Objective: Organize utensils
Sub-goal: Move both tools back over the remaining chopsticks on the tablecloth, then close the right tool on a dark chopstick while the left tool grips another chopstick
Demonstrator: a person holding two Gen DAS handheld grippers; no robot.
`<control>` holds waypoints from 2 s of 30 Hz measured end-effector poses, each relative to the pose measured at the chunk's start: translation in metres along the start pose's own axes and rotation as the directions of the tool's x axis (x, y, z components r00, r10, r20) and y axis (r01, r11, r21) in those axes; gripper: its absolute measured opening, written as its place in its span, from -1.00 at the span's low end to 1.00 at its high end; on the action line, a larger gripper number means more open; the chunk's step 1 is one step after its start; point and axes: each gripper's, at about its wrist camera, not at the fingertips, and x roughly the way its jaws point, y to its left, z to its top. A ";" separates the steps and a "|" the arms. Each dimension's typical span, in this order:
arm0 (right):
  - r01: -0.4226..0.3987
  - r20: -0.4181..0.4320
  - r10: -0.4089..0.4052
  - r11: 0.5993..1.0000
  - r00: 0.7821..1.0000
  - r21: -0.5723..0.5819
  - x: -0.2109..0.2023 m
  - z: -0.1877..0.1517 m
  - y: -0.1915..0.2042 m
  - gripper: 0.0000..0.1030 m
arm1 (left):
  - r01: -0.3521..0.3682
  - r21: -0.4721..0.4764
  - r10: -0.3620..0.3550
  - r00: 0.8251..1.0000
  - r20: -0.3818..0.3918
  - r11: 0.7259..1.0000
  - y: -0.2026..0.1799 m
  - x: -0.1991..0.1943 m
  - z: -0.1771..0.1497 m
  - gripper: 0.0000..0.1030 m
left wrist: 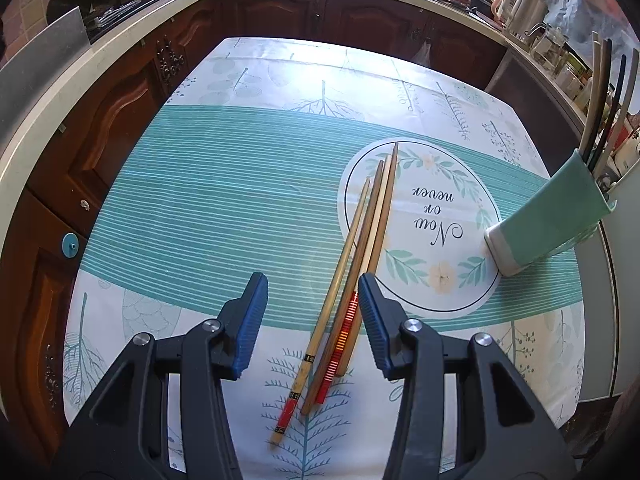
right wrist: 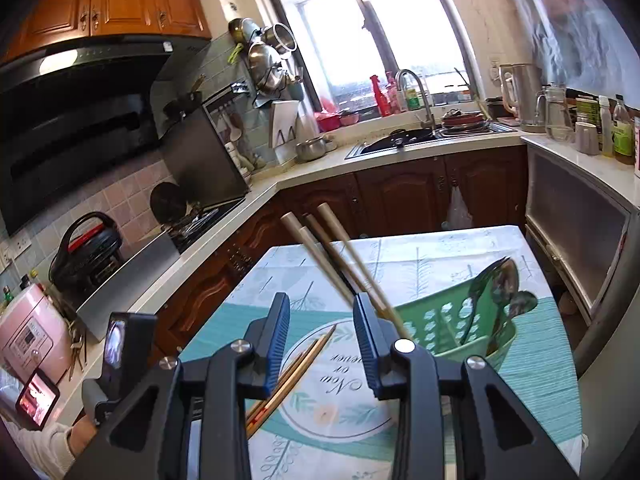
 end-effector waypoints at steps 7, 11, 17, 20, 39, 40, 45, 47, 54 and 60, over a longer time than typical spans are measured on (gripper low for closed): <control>0.004 -0.136 -0.019 0.994 0.990 -0.111 0.031 -0.026 0.039 -0.36 | -0.004 -0.016 0.004 1.000 -0.029 1.000 0.015 0.009 -0.002 -0.16; 0.002 -0.233 -0.032 0.992 0.972 -0.128 0.056 -0.040 0.053 -0.36 | -0.009 -0.023 0.008 0.999 -0.046 1.000 0.024 0.014 -0.002 -0.16; -0.002 -0.387 -0.044 0.993 0.921 -0.118 0.093 -0.058 0.064 -0.36 | -0.005 -0.010 0.004 0.998 -0.070 1.000 0.033 0.022 -0.002 -0.16; 0.011 -0.459 -0.066 0.993 0.886 -0.122 0.112 -0.065 0.070 -0.36 | -0.002 -0.008 0.002 0.997 -0.073 1.000 0.039 0.023 -0.002 -0.16; 0.242 -0.728 -0.144 0.970 0.671 0.031 0.222 -0.087 0.046 -0.53 | 0.038 -0.052 -0.042 0.996 -0.082 0.998 0.073 0.025 -0.011 -0.16; 0.246 -0.735 -0.151 0.969 0.661 0.022 0.224 -0.087 0.046 -0.53 | 0.043 -0.052 -0.047 0.996 -0.082 0.998 0.073 0.025 -0.011 -0.16; 0.259 -0.743 -0.188 0.966 0.643 -0.020 0.230 -0.084 0.054 -0.54 | 0.055 -0.048 -0.059 0.995 -0.080 0.997 0.073 0.025 -0.011 -0.15; 0.265 -0.746 -0.205 0.963 0.634 -0.039 0.232 -0.081 0.057 -0.54 | 0.062 -0.051 -0.066 0.995 -0.077 0.997 0.074 0.024 -0.011 -0.16; 0.302 -0.773 -0.290 0.944 0.564 -0.134 0.240 -0.082 0.060 -0.78 | 0.067 -0.045 -0.071 0.994 -0.080 0.997 0.074 0.023 -0.010 -0.16; 0.306 -0.761 -0.310 0.940 0.570 -0.153 0.242 -0.081 0.059 -0.82 | 0.125 0.027 -0.121 0.986 -0.111 0.992 0.059 0.027 0.001 -0.16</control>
